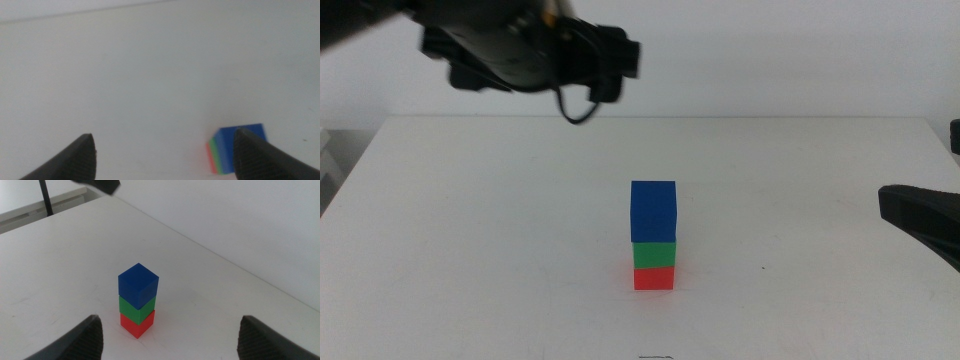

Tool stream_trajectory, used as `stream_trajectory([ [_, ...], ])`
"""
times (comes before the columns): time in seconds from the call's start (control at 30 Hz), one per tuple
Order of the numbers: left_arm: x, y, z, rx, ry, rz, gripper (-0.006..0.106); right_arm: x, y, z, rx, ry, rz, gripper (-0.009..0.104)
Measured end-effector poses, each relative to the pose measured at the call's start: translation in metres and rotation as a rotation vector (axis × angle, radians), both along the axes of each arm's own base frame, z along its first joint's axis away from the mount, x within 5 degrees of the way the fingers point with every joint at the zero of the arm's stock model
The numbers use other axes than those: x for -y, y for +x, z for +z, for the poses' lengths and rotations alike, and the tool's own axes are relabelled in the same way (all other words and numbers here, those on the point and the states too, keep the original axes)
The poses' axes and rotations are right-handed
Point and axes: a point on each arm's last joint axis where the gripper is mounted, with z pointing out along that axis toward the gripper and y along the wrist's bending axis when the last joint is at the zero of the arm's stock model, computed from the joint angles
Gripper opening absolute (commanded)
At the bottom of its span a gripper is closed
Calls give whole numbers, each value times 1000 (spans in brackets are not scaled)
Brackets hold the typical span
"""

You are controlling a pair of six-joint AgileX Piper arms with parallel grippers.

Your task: Stack red cubes first, then green, then blue cubes in a specific spot.

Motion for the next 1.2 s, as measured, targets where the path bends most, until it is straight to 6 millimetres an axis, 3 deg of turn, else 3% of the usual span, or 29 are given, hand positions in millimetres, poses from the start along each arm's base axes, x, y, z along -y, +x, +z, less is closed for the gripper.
stream_trajectory([
  [0.13,-28,2,14,34,20,3,94,0,0,0,0,0,0,74],
  [0.3,-81,2,36,84,20,29,94,0,0,0,0,0,0,74],
  [0.47,-134,-13,61,166,-2,52,94,0,0,0,0,0,0,74],
  [0.6,-161,-31,74,213,-12,95,94,0,0,0,0,0,0,74],
  [0.77,-178,-47,83,258,-12,156,94,0,0,0,0,0,0,74],
  [1.2,-180,-62,91,301,-15,162,94,0,0,0,0,0,0,74],
])
